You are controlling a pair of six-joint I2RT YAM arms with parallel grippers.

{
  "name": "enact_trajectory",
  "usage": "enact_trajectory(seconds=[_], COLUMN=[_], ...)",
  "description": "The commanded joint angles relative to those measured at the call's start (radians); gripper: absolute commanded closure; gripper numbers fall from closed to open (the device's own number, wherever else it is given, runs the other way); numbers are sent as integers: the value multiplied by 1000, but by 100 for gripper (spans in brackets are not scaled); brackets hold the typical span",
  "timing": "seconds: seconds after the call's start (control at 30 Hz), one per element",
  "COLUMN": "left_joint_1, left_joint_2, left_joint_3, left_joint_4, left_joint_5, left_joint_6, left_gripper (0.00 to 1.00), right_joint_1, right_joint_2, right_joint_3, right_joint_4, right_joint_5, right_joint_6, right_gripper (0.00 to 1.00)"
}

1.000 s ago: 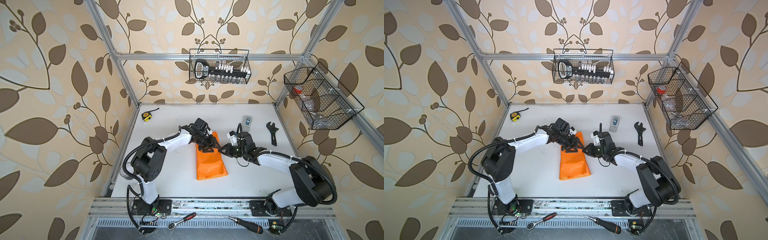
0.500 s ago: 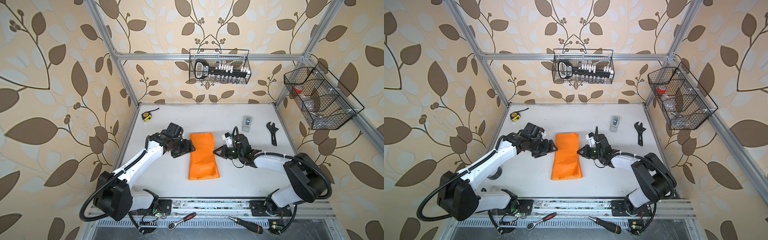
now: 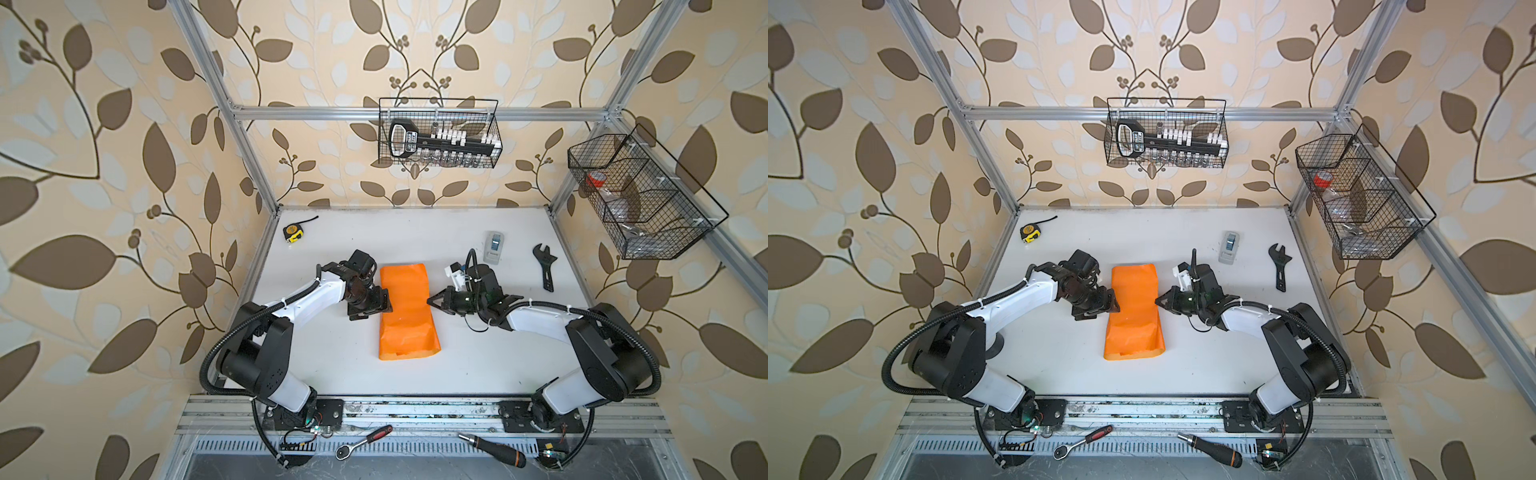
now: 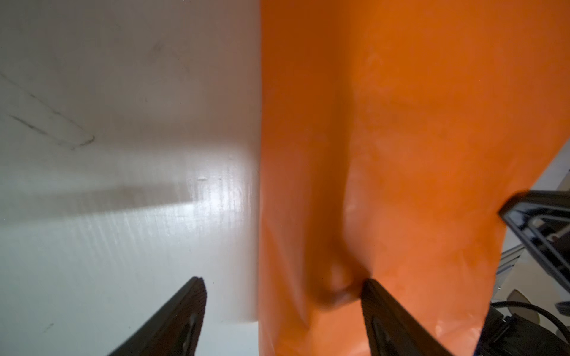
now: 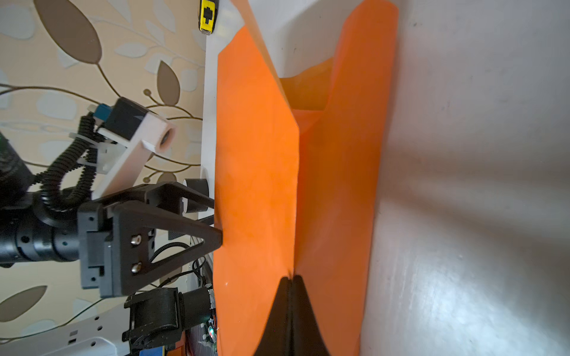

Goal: Wrap a gift box in wrapping paper
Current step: Second fold the wrapping paper around the gift box.

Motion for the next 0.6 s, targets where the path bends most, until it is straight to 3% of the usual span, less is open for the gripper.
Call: enact_trajectory(seconds=[0.0,0.23,0.4,0.57], left_joint_1=[-2,-2,-2,-2], left_joint_2=[21,38,57,51], left_joint_3=[35,49,35,1], left_joint_4=[-9,-14,-18,9], left_joint_5=[-53,-54,-57,-36], left_joint_6=[28,34,41,33], left_gripper=[20,22,33,39], right_joint_1=[-11,-10,-12,-37], right_joint_2=[14,47,34,-41], right_joint_3=[30,25,26,19], right_joint_4=[-49,-24,-19,-76], right_joint_5=[3,-12,-19,-1], right_joint_6=[-31,-24,-20,-44], right_gripper=[100,100,99,75])
